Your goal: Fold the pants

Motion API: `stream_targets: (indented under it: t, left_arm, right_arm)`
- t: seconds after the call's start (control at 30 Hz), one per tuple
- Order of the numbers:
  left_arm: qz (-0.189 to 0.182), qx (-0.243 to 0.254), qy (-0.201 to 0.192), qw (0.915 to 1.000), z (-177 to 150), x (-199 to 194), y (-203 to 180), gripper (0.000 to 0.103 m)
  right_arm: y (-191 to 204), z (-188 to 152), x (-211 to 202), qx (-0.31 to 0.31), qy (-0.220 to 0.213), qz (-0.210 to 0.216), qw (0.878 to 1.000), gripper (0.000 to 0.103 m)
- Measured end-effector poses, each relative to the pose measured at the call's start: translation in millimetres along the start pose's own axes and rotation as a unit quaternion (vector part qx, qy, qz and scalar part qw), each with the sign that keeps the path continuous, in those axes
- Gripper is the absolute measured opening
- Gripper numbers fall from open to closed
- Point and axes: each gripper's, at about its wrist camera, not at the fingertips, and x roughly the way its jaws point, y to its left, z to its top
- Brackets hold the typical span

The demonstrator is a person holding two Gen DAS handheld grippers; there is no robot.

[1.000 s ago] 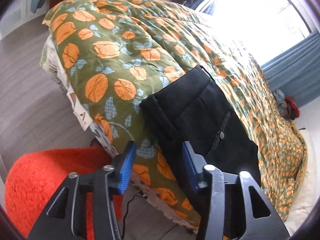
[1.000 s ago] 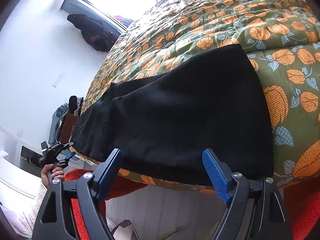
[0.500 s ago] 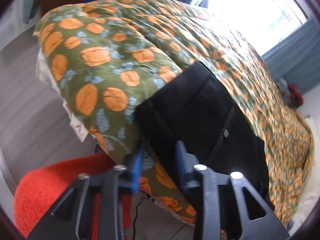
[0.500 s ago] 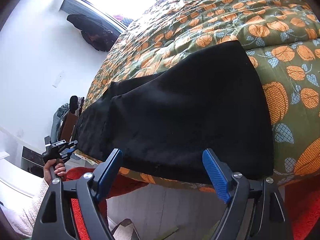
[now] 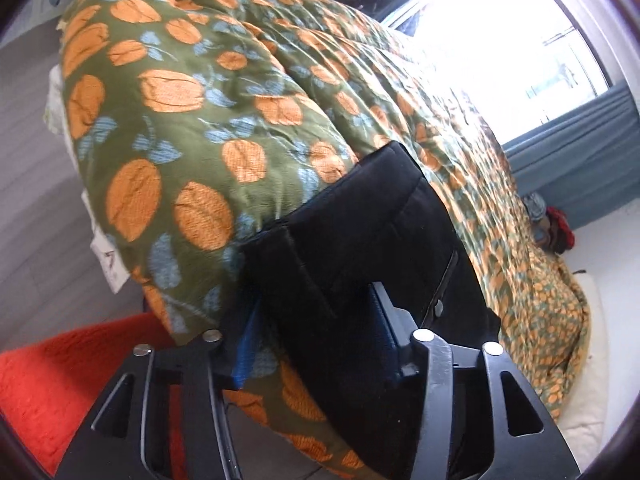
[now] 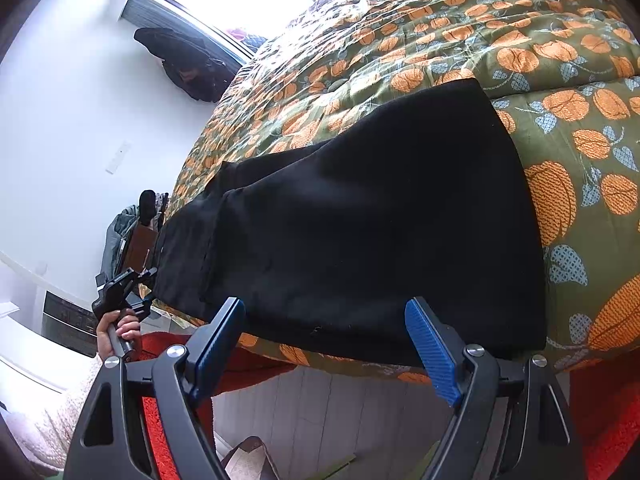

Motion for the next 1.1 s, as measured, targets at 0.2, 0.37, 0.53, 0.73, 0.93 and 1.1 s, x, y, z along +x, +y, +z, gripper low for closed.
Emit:
stream_targets:
  t: [0.2, 0.37, 0.53, 0.73, 0.93, 1.1]
  left_arm:
    - [-0.022, -0.004, -0.014, 0.9997, 3.6, -19.8, -1.4, 0.022]
    - [-0.026, 0.067, -0.043, 0.9965, -2.3, -61.4, -43.6, 0.018]
    - [-0.052, 0.148, -0.069, 0.9853, -21.9, -101.4, -108.5, 0.018]
    - [-0.115, 0.28, -0.063, 0.9511, -90.6, -133.4, -205.7, 0.018]
    - [-0.14, 0.416, 0.008, 0.8985, -201.8, -77.8, -291.0, 0.025]
    - [-0.088, 0.482, 0.142, 0.8598, -286.1, -7.3, -320.9, 0.039]
  right_arm:
    - [-1.3, 0.5, 1.8, 0.004, 0.001, 0.0, 1.0, 0.082]
    - [-2.2, 0.8, -0.6, 0.007, -0.004, 0.005, 1.0, 0.082]
    - [-3.4, 2.1, -6.8, 0.008, -0.013, 0.014, 1.0, 0.082]
    - [-6.6, 4.9, -17.6, 0.011, -0.032, 0.017, 0.999, 0.082]
    - [-9.2, 7.0, -31.3, 0.016, -0.062, 0.02, 0.998, 0.082]
    - [-12.1, 5.0, -44.1, 0.016, -0.079, 0.012, 0.997, 0.082]
